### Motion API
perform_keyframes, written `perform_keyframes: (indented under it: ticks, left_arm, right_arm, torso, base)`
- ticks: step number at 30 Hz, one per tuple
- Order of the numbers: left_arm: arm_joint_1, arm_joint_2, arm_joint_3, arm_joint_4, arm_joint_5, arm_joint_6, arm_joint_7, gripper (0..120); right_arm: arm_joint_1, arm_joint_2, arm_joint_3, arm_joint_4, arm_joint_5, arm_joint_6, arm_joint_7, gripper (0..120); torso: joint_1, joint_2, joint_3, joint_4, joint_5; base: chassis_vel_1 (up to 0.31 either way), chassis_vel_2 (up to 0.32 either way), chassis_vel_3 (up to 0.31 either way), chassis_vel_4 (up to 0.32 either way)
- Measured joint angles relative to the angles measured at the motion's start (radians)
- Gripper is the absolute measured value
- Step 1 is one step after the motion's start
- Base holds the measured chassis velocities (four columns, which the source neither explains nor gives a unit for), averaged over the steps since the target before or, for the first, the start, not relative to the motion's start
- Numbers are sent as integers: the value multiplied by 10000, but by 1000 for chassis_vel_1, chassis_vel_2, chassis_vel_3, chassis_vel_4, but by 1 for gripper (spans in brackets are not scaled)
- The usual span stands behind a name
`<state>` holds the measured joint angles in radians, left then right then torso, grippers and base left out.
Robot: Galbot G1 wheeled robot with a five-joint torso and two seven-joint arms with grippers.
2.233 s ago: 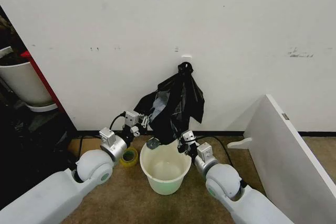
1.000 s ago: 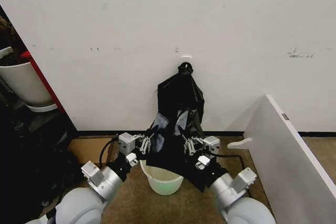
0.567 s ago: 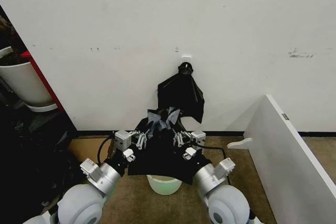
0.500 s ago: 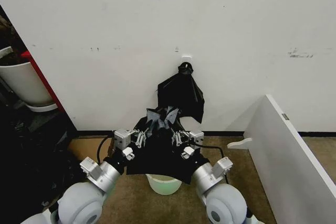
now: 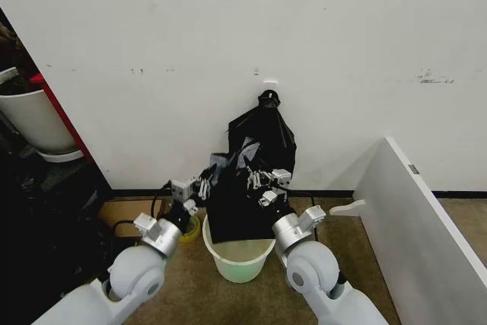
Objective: Place the garbage bag over the trash bin.
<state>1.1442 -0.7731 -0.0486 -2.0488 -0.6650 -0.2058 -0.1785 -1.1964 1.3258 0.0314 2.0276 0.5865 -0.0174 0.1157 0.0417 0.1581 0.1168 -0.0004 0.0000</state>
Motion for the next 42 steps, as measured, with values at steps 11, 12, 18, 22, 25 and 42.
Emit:
perform_keyframes:
  ticks: [11, 12, 18, 22, 25, 42]
  left_arm:
    - [763, -341, -152, 177, 293, -243, 54, 0]
    - [773, -376, -146, 197, 315, -253, 50, 0]
    - [382, -1086, 165, 627, 614, -369, -44, 0]
    - [29, -1215, 522, 953, 640, -441, -47, 0]
    - [6, -1353, 612, 1306, 732, -587, -47, 0]
    - [1600, -1788, 396, 1261, 1118, -500, -1364, 0]
  right_arm:
    - [-619, 411, 18, -448, -270, 468, -110, 0]
    - [-643, 408, 28, -464, -289, 494, -116, 0]
    - [-1110, 110, 384, -444, -499, 866, -219, 0]
    - [-1228, 55, 489, -471, -542, 1002, -262, 0]
    - [-1338, 112, 508, -679, -650, 1178, -316, 0]
    - [-2974, 177, 488, -642, -1674, 1001, 407, 0]
  torso:
    - [-1, 0, -2, 4, 0]
    - [0, 0, -2, 4, 0]
    - [-1, 0, -2, 2, 3]
    - [0, 0, -2, 0, 2]
    - [0, 0, -1, 3, 2]
    - [-2, 1, -3, 3, 0]
  base:
    - [0, 0, 0, 0]
    - [0, 0, 0, 0]
    - [0, 0, 0, 0]
    - [0, 0, 0, 0]
    - [0, 0, 0, 0]
    - [0, 0, 0, 0]
